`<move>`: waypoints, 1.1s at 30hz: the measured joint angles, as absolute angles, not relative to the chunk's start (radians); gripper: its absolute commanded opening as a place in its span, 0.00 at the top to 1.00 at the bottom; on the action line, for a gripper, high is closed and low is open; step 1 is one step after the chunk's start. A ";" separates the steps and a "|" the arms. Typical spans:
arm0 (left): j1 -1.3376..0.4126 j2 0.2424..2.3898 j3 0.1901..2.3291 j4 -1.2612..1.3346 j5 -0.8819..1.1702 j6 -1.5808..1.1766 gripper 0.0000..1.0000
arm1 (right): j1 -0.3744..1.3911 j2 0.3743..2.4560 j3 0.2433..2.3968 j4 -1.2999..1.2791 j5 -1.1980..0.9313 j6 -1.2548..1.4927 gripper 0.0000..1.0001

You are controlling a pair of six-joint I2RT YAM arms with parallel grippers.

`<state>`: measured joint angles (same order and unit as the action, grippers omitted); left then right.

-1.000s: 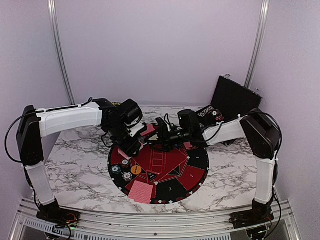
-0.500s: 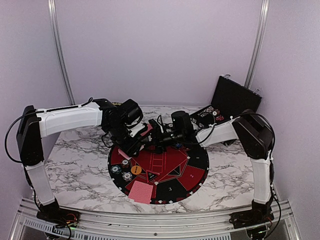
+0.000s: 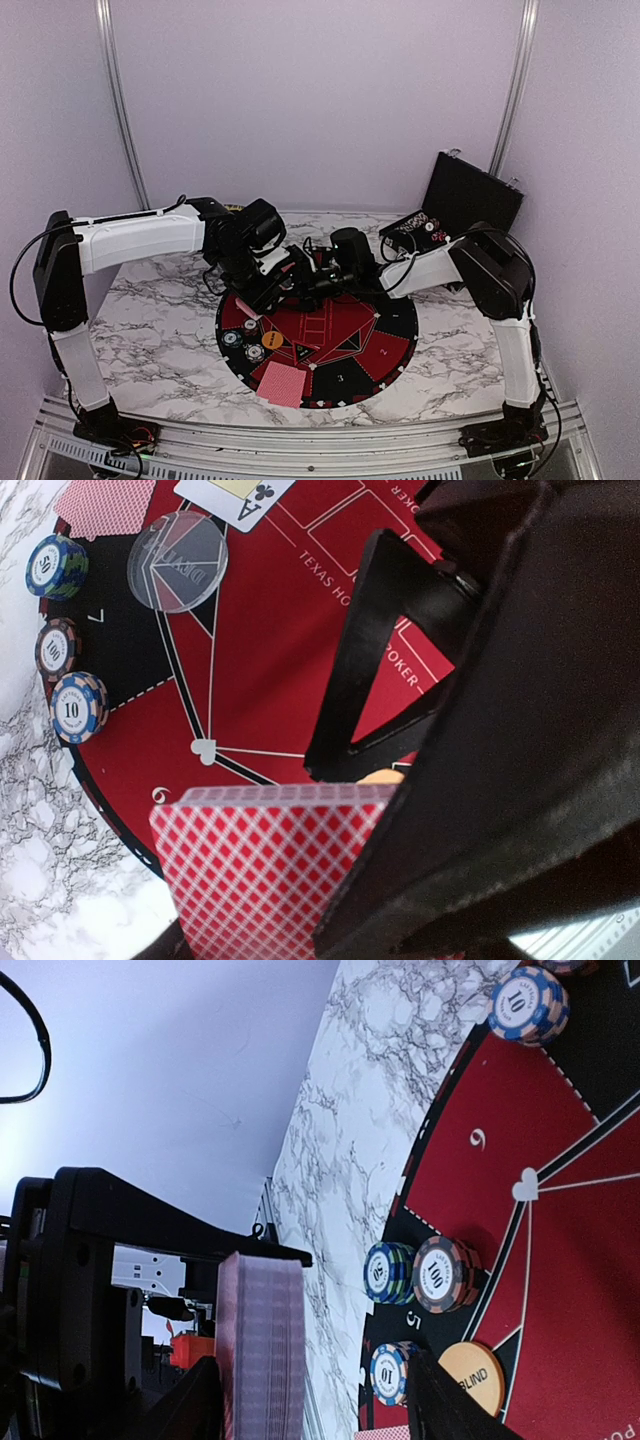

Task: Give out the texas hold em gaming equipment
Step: Pick up the poker card from the face-down deck piles.

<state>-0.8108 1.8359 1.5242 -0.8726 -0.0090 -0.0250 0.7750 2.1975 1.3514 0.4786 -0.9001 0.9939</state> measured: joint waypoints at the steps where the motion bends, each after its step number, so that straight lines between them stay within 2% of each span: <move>1: -0.811 1.836 1.524 -0.873 -0.009 -0.025 0.74 | 0.775 2.197 1.352 0.478 -0.899 0.992 0.42; 33: -0.811 1.836 1.524 -0.874 -0.009 -0.018 0.74 | 0.734 2.157 1.327 0.452 -0.861 0.941 0.44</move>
<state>-0.8108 1.8359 1.5242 -0.8738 -0.0093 -0.0177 0.7341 2.1574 1.3266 0.4522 -0.8612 0.9409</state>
